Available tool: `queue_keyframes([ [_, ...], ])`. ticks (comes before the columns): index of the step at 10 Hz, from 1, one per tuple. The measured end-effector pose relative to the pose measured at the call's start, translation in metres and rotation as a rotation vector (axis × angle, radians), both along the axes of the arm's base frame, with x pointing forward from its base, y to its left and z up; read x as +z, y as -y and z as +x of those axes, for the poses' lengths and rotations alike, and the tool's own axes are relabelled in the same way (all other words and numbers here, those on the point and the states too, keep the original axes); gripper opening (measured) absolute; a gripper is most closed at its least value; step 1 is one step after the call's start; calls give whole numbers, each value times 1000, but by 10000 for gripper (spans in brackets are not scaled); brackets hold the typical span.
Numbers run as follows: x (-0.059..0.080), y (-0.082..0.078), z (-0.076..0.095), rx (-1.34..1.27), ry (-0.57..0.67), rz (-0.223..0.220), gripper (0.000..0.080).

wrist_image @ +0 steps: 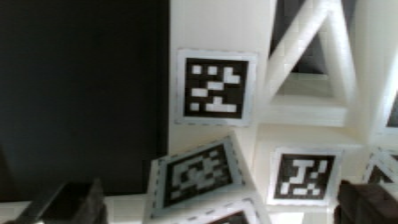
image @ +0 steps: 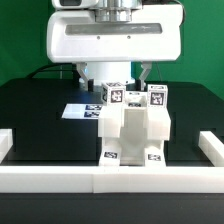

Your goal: Assemble chair

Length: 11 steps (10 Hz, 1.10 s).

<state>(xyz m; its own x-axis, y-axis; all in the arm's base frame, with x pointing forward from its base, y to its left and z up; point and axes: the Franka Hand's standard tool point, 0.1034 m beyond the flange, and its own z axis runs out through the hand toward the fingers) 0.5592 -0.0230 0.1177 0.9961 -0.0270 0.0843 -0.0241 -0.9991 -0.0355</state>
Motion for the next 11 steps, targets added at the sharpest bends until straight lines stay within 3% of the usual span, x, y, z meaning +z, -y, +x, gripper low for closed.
queue_keyframes([
  [4,0,3,-1,221,3,-29,649],
  [6,0,3,-1,219,2,-28,424],
  [7,0,3,-1,196,2,-26,424],
  [8,0,3,-1,173,2,-24,286],
  [11,-1,2,0,-105,-5,0,286],
])
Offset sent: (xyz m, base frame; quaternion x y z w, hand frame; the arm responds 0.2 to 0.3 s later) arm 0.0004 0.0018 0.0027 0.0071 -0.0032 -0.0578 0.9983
